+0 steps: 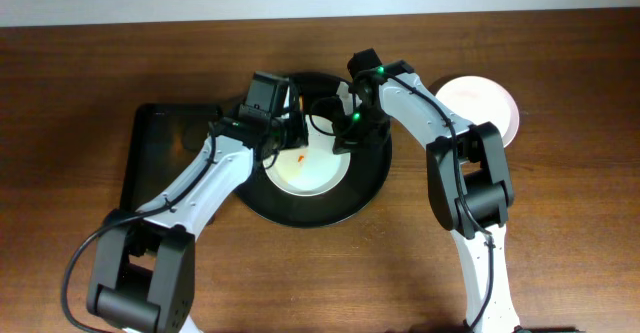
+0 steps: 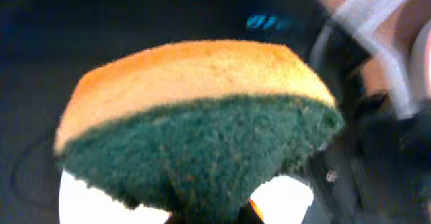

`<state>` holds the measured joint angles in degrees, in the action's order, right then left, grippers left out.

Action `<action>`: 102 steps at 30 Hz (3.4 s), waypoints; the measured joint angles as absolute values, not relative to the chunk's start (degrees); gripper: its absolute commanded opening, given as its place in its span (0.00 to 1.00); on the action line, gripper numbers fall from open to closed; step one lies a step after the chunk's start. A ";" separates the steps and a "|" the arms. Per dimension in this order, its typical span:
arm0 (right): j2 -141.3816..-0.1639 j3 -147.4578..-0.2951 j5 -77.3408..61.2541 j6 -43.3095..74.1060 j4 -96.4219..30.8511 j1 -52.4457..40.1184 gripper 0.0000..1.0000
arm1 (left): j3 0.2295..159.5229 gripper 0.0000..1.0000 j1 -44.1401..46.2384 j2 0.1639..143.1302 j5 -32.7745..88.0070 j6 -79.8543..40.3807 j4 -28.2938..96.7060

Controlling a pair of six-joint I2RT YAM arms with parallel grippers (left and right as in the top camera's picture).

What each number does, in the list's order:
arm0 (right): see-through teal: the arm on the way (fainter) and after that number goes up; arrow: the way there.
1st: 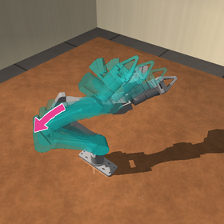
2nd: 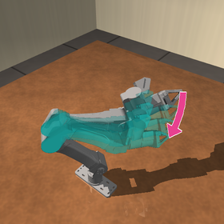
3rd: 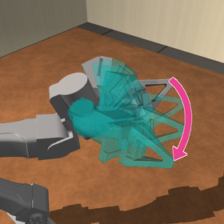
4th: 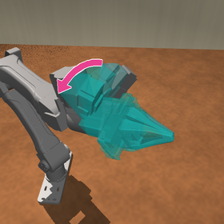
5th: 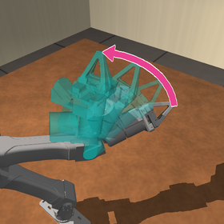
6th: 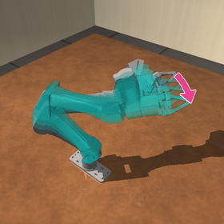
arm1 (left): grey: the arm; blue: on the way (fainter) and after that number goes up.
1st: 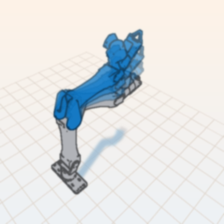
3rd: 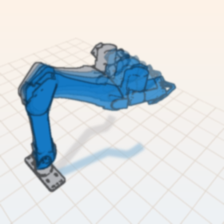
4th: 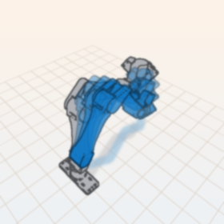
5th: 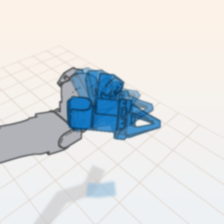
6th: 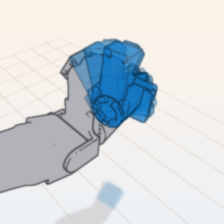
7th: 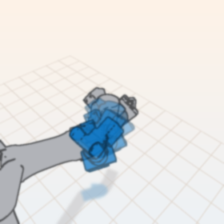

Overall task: Clean dirty plates on tray and stack at the side
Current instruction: 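Scrub the held plate's inner surface with the sponge in the left gripper, then drop the sponge into the water tray with the left gripper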

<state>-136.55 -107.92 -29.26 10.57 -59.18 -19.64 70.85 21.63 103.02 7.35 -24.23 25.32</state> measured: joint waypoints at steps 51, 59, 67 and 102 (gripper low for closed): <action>-136.53 -107.81 -29.58 10.28 -59.09 -19.49 0.04 | 80.64 0.00 13.63 103.39 -13.56 -18.50 19.99; -136.53 -107.77 -29.69 10.28 -58.89 -19.49 0.04 | 76.38 0.00 20.29 112.31 -1.02 -23.27 30.46; -136.53 -107.77 -29.67 10.26 -58.92 -19.49 0.04 | 76.93 0.00 20.47 119.44 -2.83 -24.14 17.19; -133.29 -106.85 -12.84 15.18 -60.69 -25.47 0.47 | 82.35 0.31 -2.70 94.17 -4.86 -19.18 54.54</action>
<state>-133.29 -106.85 -12.84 15.18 -60.69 -25.47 82.35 -2.70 94.17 -4.86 -19.18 54.54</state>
